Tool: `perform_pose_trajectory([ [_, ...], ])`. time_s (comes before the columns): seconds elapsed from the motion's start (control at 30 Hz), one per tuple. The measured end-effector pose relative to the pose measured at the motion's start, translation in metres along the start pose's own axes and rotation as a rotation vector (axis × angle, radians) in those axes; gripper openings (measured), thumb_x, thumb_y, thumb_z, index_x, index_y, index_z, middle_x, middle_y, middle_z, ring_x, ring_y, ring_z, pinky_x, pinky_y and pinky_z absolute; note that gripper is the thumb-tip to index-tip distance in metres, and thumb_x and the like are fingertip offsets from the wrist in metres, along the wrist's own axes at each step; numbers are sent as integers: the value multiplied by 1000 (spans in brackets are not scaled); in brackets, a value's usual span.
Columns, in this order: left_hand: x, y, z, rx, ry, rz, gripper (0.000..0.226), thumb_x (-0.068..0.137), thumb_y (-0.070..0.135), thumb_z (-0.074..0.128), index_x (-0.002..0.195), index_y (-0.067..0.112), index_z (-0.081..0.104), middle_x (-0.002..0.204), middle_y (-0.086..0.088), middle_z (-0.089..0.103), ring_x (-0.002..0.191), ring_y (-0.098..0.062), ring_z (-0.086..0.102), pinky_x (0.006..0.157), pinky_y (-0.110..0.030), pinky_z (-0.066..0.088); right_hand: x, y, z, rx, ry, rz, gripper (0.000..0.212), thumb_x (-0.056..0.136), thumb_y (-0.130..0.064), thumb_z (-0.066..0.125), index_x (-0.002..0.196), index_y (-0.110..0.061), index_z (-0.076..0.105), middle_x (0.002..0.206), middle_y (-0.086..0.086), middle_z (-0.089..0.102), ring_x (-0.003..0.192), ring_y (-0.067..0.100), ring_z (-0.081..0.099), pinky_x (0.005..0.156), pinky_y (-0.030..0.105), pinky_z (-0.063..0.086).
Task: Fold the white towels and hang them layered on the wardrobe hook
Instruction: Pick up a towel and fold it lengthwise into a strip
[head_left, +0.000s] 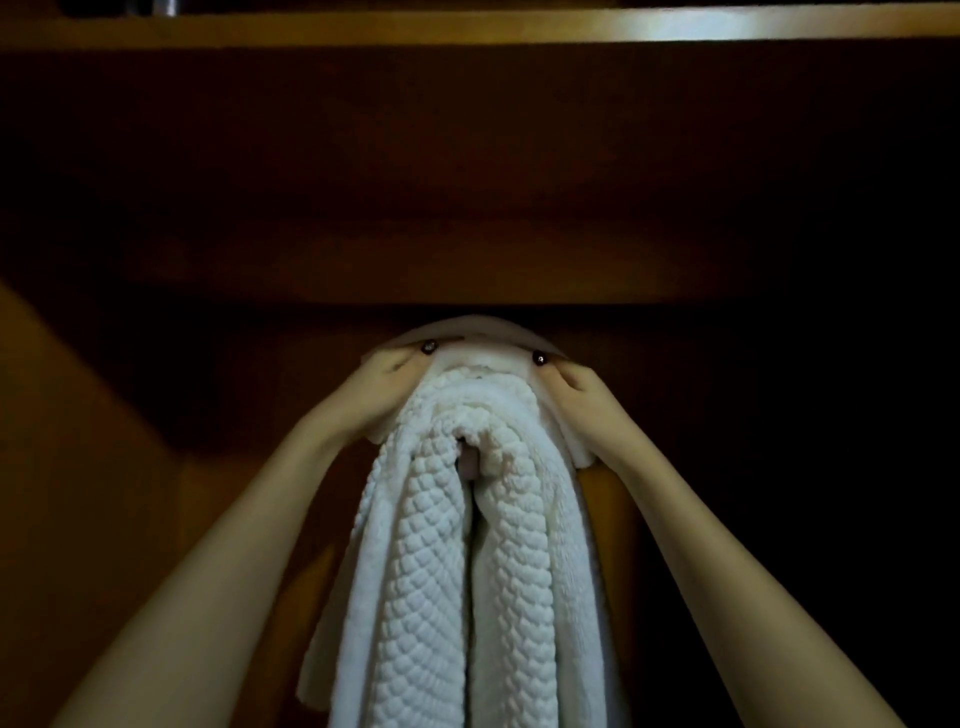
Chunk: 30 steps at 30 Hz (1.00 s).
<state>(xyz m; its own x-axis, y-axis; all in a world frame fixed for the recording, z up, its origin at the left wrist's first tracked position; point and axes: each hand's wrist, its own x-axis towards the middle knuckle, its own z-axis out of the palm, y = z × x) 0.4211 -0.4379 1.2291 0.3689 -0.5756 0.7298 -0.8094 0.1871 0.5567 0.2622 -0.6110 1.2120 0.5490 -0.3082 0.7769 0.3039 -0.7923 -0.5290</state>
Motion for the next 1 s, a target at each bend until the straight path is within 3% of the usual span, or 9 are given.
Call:
perform_pose_trajectory([
  [0.1,-14,-5,-6,-112,-10,-58,27,103,30,45,99,23,70,99,3,72,90,-5,66,80,-21,52,-13,10,-7,82,-24,107,45,104,-43,37,79,-16,62,73,0,64,69,15,61,66,33,47],
  [0.17,-20,-12,0,-92,4,-102,22,104,24,45,96,24,66,100,8,67,88,3,63,77,-13,50,-24,16,-8,101,-24,200,45,104,-49,32,88,-34,71,87,-15,75,89,6,70,69,13,51],
  [0.33,-32,0,-7,-178,-81,-262,42,99,56,41,87,39,78,96,12,75,92,0,69,83,-23,51,-34,-7,-15,34,-124,267,35,105,-48,28,116,-33,57,99,-22,62,80,-24,56,64,-5,39],
  [0.43,-42,19,-18,-117,-87,-224,40,102,50,36,106,35,73,111,6,73,109,-9,66,91,-28,50,-39,-34,-35,-135,-209,212,39,107,-29,36,141,-15,49,143,-1,51,123,-2,49,93,3,32],
  [0.5,-56,35,-21,-110,-4,-176,35,105,43,30,113,39,63,112,16,67,113,-2,60,87,-17,48,-52,-54,-44,-239,-273,170,48,105,-19,41,152,-16,34,156,0,35,140,9,33,103,14,26],
  [0.6,-87,61,-19,-35,85,-55,30,106,34,34,120,33,61,108,25,62,104,7,58,76,0,41,-82,-83,-48,-365,-214,144,55,100,-19,47,153,-24,32,156,-2,36,139,15,39,105,23,31],
  [0.7,-121,84,-10,110,99,77,31,103,26,47,131,24,60,128,11,60,120,-2,50,94,-10,37,-127,-112,-46,-433,-197,95,60,98,-20,53,153,-26,31,146,-5,45,119,3,52,92,6,30],
  [0.87,-191,121,23,351,74,210,38,97,17,56,136,14,57,139,-4,56,130,-19,47,105,-25,32,-226,-145,-58,-526,-265,132,66,98,-24,57,155,-23,24,159,1,30,145,19,29,116,29,24],
  [1.0,-263,146,91,372,-137,384,41,96,27,49,132,11,60,135,-6,59,129,-24,49,110,-37,34,-326,-146,-102,-588,-257,295,62,98,-24,57,154,-21,29,156,5,36,144,18,32,112,20,21],
])
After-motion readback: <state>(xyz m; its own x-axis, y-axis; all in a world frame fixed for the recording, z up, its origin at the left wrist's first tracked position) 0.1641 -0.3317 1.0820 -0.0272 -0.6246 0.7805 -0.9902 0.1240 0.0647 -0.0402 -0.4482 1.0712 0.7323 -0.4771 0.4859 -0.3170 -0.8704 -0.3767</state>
